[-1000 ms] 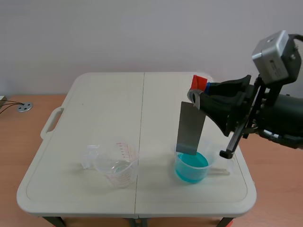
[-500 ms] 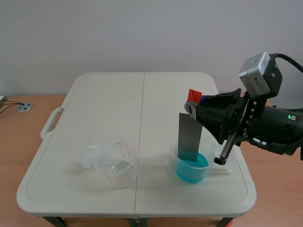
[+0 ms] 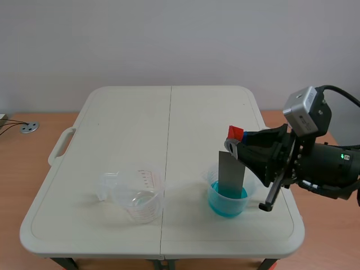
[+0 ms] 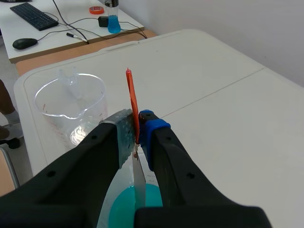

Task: Hold the metal plate by the orange handle, dip it into the blue solution, take it out and point at it, then put the plate back in the beaker on the left.
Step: 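Lower the plate into the blue solution, then hold the plate still in the solution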

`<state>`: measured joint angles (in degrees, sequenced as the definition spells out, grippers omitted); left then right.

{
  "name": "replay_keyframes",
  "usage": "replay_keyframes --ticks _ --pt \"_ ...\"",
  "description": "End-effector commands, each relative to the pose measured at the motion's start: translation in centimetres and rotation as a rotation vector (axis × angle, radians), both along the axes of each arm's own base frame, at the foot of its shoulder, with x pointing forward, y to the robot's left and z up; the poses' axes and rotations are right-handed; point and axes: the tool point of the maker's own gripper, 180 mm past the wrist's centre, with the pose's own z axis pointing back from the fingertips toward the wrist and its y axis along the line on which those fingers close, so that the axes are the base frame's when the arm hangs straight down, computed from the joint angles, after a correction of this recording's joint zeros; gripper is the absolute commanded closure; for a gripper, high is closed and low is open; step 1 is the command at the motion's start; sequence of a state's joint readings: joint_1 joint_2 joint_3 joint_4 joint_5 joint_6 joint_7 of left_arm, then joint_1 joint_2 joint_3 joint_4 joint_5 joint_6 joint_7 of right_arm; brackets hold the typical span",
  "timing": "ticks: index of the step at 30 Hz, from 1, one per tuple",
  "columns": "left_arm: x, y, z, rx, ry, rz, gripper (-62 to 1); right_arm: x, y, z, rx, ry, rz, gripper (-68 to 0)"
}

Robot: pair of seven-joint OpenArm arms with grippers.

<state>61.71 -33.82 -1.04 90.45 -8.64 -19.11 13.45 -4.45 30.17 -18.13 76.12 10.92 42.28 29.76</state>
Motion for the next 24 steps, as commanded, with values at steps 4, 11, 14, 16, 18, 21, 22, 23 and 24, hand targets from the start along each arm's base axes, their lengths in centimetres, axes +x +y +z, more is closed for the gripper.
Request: replay_keyframes --ticks 4,11,14,16,18,21,22,23,24 --pt "0.24 -0.27 0.22 -0.01 -0.009 -0.003 -4.2 0.39 -0.22 0.86 0.002 -0.029 0.007 -1.3" --pt "0.24 -0.27 0.22 -0.01 -0.009 -0.003 -4.2 0.37 -0.21 0.87 0.001 -0.031 0.008 -1.3" --pt "0.24 -0.27 0.22 -0.01 -0.009 -0.003 -4.2 0.37 -0.21 0.87 0.001 -0.031 0.008 -1.3" --pt "0.23 -0.27 0.22 -0.01 -0.009 -0.003 -4.2 0.37 -0.21 0.87 0.001 -0.031 0.008 -1.3" --pt "0.23 -0.27 0.22 -0.01 -0.009 -0.003 -4.2 0.37 -0.21 0.87 0.001 -0.031 0.008 -1.3" --pt "0.23 -0.27 0.22 -0.01 -0.009 -0.003 -4.2 0.37 -0.21 0.86 0.001 -0.031 0.008 -1.3" --pt "0.23 -0.27 0.22 -0.01 -0.009 -0.003 -4.2 0.37 -0.21 0.84 0.0 -0.031 0.009 -1.3" --pt "0.23 -0.27 0.22 -0.01 -0.009 -0.003 -4.2 0.36 -0.21 0.82 -0.002 -0.031 0.01 -1.3" --pt "0.23 -0.27 0.22 -0.01 -0.009 -0.003 -4.2 0.36 -0.21 0.82 -0.002 -0.031 0.01 -1.3"
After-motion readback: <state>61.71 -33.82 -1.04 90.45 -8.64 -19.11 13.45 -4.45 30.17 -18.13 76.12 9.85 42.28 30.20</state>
